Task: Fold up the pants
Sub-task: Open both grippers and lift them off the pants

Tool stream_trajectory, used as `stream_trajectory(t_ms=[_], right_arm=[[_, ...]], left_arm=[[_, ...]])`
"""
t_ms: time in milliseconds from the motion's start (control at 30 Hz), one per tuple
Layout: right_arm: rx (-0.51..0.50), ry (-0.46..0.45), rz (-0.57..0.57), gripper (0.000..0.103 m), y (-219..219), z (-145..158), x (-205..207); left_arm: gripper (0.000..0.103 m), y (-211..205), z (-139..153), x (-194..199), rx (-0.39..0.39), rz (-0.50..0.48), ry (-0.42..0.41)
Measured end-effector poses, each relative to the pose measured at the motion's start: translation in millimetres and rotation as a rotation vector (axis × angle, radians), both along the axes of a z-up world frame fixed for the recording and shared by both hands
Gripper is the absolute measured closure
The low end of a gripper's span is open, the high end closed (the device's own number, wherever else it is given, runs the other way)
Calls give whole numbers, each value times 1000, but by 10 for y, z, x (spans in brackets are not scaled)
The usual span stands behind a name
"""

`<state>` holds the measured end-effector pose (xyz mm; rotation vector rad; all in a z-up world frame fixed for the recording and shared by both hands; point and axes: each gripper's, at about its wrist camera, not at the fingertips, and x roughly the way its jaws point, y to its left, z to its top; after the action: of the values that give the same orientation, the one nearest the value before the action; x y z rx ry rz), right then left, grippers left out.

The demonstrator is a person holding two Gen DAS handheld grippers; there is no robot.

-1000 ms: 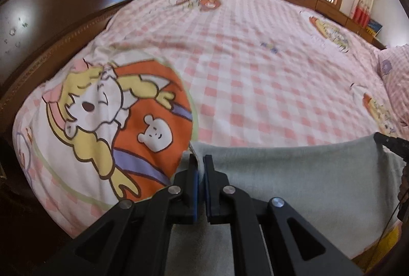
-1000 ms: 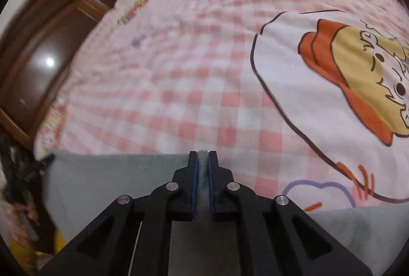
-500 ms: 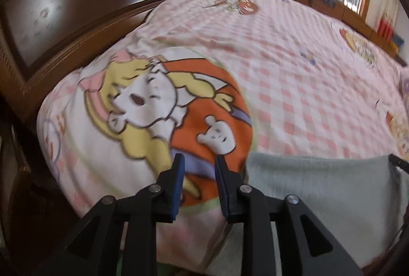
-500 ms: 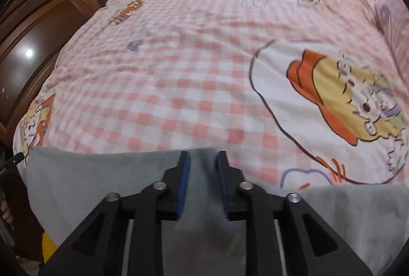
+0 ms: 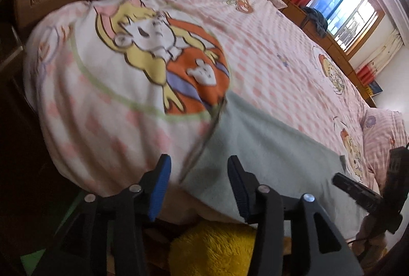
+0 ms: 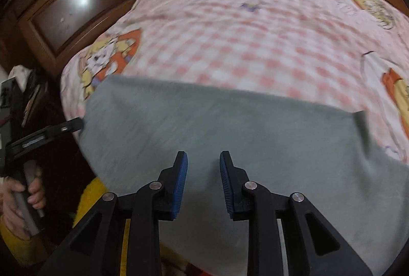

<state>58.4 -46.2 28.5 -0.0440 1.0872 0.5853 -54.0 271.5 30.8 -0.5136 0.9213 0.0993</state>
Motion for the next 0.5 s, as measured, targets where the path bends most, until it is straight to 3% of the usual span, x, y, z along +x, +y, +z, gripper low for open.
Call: stream_trajectory(t_ms=[133,233,300,367,500], right_arm=[[-17,4,15,76,98,-54,-49],[-14,8,19,76,137,-60,-43],[-13,9,26,76,170,-69,-29],[-33,10,38,75,213,-129,-3],[-42,4,40,74,255,-212,27]], left_arm=[[51,-55,-124,62,2,-5,26],[52,-87,-179,96,-55,-9,11],[87,-139,-145,115,-29,-20,-4],[92,-161,-66,102,2,-26,-23],[95,-98,-24,100,198,51,43]])
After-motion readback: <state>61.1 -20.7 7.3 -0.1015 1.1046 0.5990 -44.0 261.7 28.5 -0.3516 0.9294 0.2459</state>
